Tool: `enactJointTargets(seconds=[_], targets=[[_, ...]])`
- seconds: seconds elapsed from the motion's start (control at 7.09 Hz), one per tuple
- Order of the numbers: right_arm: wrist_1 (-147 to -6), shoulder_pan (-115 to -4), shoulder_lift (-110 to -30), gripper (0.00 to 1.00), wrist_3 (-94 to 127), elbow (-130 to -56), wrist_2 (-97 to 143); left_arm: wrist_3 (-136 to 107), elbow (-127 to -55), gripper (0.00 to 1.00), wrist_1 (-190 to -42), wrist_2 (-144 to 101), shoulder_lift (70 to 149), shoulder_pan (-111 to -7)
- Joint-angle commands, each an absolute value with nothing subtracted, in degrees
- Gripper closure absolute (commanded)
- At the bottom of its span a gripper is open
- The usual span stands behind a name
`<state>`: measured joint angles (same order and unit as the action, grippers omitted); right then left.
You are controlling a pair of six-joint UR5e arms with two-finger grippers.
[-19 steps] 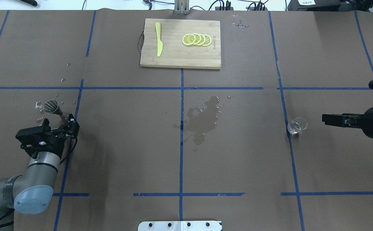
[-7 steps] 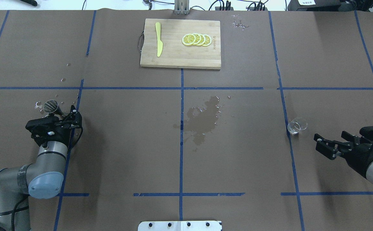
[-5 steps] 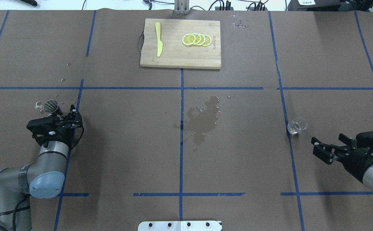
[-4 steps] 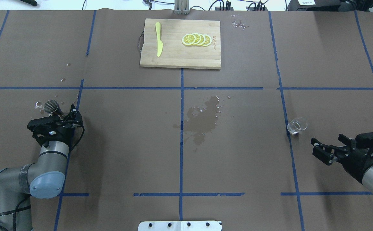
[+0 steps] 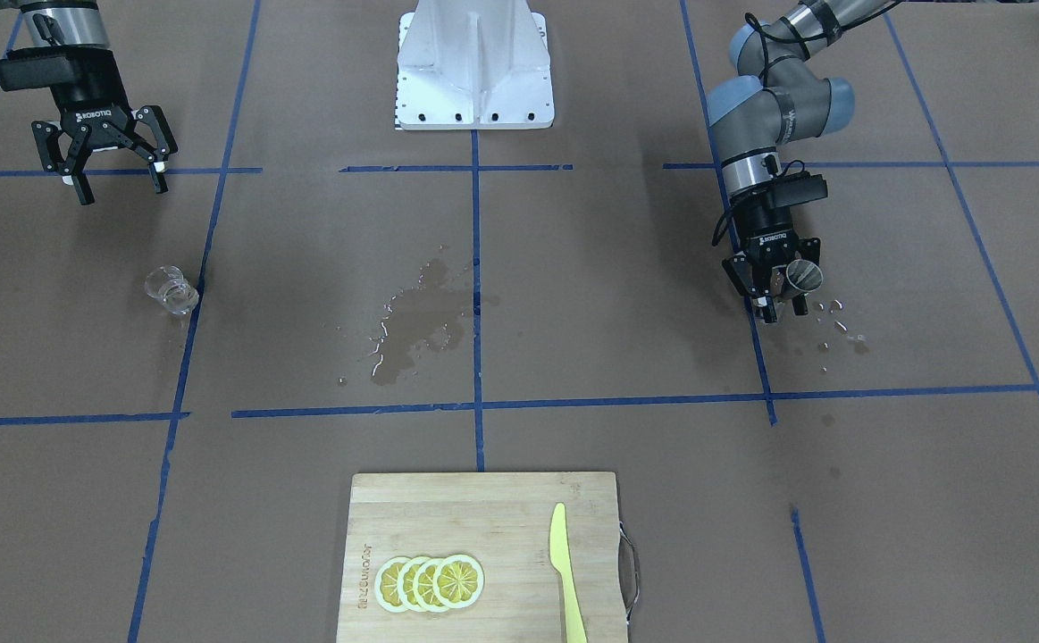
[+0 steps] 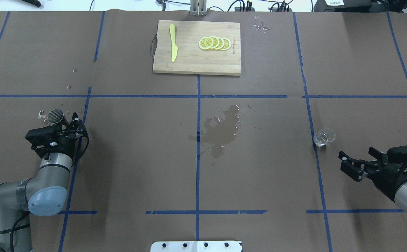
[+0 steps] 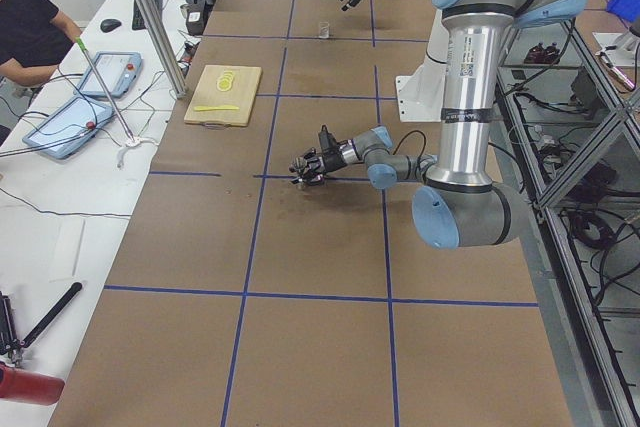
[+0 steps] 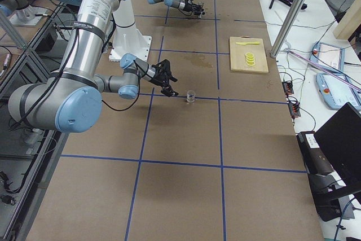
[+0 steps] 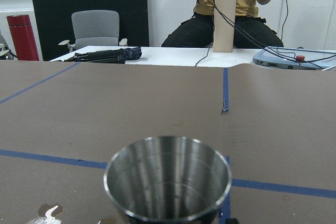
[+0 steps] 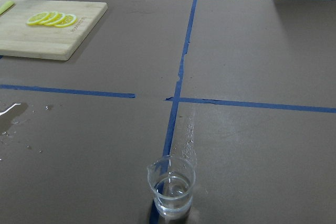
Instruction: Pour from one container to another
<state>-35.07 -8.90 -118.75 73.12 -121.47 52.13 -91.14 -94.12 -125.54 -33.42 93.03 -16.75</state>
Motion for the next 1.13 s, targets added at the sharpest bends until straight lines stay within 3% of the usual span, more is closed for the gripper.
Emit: enactJointTargets(seconds=[0.0,0.14,0.42,0.99], targets=[[-35.07,-8.79,-118.74,0.00,73.13,-121.38,52.12,-91.23,-94.22,0.90,-125.95,-31.73,92.64,-16.96],[-35.07,-8.79,-118.74,0.00,73.13,-121.38,52.12,-91.14,-95.52,1.00,-127.86,-31.47,92.11,-16.96],[-35.07,-8.53,-118.74,0.00,73.21,-121.29,51.68,-85.19,-101.67,1.00,-131.30,-31.73,91.32,-16.96],[-35.07,-0.64,-117.95,0.00,76.71,-117.60,37.66,-70.97,-102.04,1.00,-143.76,-32.17,92.63,-18.28]])
